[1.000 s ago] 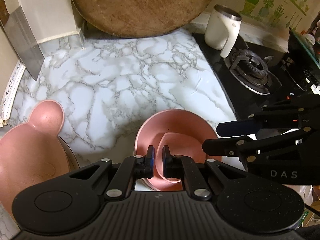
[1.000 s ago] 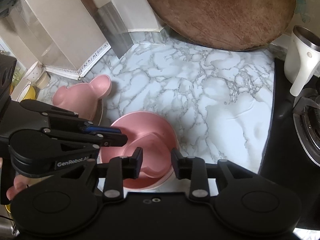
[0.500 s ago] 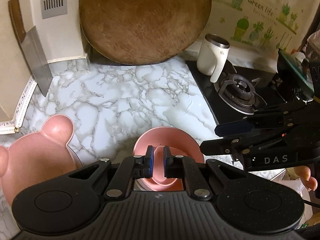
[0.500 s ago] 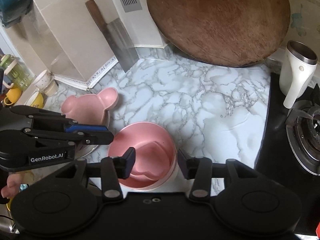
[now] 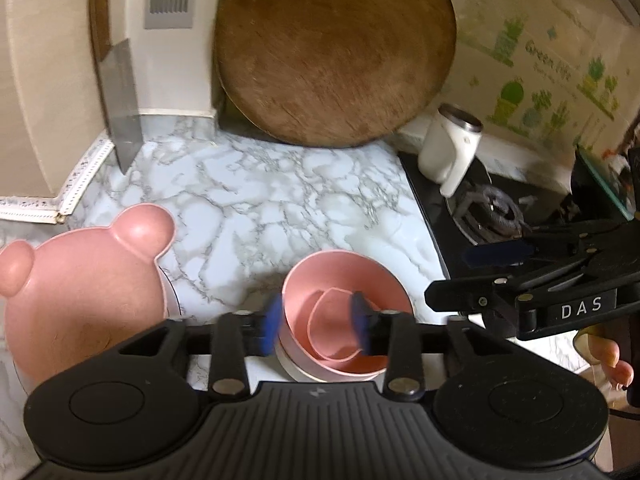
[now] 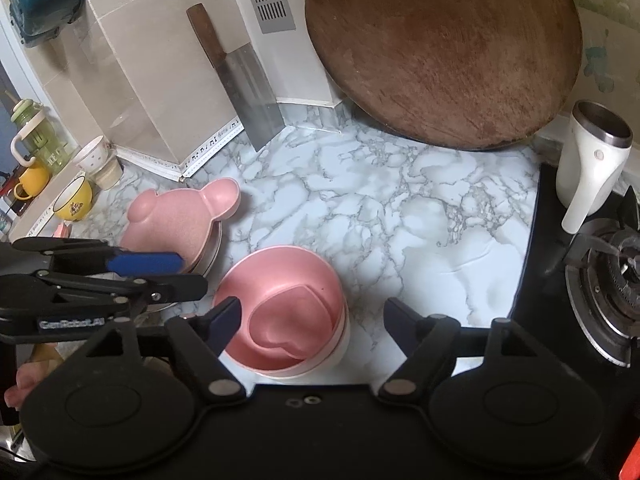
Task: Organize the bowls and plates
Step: 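Open both tools to release the heart dish in the pink bowl, then close both tools on the rim of the nested bowl stack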
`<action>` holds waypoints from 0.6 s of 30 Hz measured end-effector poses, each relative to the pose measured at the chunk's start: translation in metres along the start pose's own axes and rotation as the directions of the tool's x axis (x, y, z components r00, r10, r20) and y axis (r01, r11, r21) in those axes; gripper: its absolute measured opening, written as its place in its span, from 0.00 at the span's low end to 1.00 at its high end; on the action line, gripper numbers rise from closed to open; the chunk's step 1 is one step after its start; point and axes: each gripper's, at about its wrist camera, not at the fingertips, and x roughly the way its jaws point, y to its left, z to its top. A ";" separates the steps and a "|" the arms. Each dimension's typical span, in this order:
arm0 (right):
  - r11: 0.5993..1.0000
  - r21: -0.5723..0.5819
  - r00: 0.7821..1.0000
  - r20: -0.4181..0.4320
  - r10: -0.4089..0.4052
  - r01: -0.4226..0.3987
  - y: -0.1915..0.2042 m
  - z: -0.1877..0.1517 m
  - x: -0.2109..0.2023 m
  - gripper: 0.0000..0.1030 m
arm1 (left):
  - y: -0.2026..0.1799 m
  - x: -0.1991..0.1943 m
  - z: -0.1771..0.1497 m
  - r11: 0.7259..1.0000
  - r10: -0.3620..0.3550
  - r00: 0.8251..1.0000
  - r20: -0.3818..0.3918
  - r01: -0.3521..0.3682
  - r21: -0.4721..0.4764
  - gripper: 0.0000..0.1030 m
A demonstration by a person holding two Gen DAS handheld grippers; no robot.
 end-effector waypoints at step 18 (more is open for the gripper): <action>0.998 0.028 0.992 -0.114 0.060 -0.057 -0.038 0.013 0.041 0.99 | 0.005 0.021 -0.031 0.968 0.090 0.994 -0.059 -0.101 -0.230 0.72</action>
